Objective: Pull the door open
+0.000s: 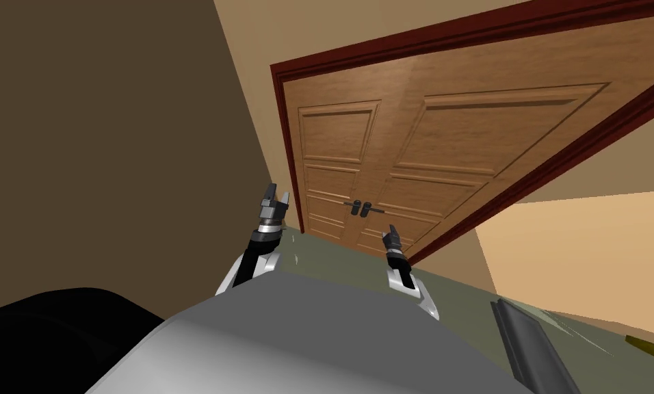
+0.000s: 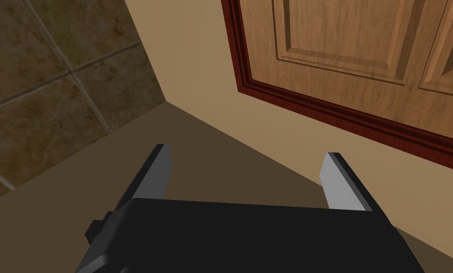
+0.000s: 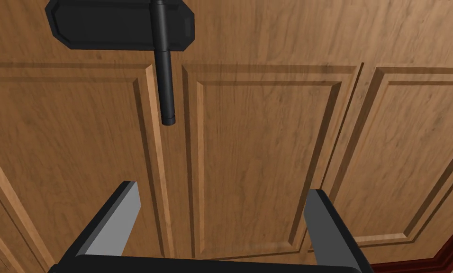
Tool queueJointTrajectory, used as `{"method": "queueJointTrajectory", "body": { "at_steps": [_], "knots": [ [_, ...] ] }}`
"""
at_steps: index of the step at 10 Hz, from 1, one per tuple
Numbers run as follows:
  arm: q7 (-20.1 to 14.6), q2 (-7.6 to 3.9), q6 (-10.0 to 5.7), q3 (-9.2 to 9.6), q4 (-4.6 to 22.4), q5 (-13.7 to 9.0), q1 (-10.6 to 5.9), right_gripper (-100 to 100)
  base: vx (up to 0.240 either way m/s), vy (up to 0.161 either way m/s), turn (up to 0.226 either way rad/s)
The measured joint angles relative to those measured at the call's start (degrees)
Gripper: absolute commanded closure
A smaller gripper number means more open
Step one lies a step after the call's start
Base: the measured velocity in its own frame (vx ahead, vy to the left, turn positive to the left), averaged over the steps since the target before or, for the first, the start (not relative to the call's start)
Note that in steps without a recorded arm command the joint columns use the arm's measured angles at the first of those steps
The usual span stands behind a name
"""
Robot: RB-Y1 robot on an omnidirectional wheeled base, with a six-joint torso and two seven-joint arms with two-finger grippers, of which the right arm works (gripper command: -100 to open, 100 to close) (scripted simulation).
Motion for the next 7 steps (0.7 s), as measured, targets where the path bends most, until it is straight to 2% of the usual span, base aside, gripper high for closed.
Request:
{"method": "queueJointTrajectory", "body": {
  "at_steps": [3,5,6,7],
  "knots": [
    [-1.14,-0.05,1.56,-0.95,3.29,1.8,-1.77,-100,0.128,-0.063,0.095],
    [-1.54,0.06,1.61,-1.63,5.89,2.72,-2.74,-100,0.121,-0.06,0.11],
    [-2.02,-0.32,1.7,-2.01,7.34,3.11,-3.33,-100,0.161,-0.062,0.121],
    [-2.45,-0.42,2.33,-2.3,8.31,3.67,-4.02,-100,0.165,-0.058,0.083]
  ]
}}
